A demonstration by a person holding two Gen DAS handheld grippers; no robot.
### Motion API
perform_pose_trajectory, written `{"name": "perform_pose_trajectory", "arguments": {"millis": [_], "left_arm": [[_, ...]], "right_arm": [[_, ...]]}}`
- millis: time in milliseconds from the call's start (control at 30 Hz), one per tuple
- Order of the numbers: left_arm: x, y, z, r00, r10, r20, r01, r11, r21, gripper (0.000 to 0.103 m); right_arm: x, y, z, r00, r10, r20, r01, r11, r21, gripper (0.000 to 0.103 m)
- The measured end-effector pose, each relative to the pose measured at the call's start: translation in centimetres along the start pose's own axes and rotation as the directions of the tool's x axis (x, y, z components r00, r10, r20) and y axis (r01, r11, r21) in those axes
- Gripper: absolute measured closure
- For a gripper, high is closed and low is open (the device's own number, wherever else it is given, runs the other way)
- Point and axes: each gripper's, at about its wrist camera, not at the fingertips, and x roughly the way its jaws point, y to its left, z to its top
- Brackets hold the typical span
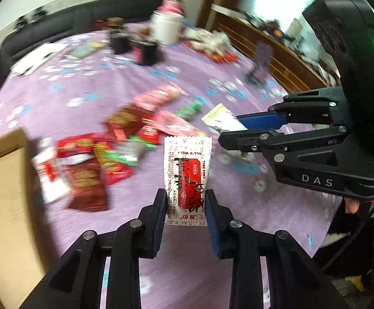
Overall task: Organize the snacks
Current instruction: 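Carry both snacks over the cardboard tray and open the left gripper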
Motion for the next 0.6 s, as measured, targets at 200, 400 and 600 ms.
{"name": "perform_pose_trajectory", "arguments": {"millis": [200,400,600], "left_arm": [[-5.4,7.9,-0.8,0.99,0.122,0.068,-0.109,0.98,-0.168,0.072],[-9.1,16.2,-2.0,0.952,0.299,0.067,-0.265,0.914,-0.308,0.072],[-7.9,22.5,-2.6,0.924,0.383,-0.005,-0.353,0.846,-0.399,0.071]], "right_arm": [[1.2,7.7,6.9,0.992,0.119,0.053,-0.111,0.984,-0.137,0.083],[4.8,14.5,12.7,0.971,0.234,0.057,-0.219,0.956,-0.196,0.083],[10.3,18.3,16.0,0.966,0.258,0.005,-0.252,0.948,-0.193,0.083]]}}
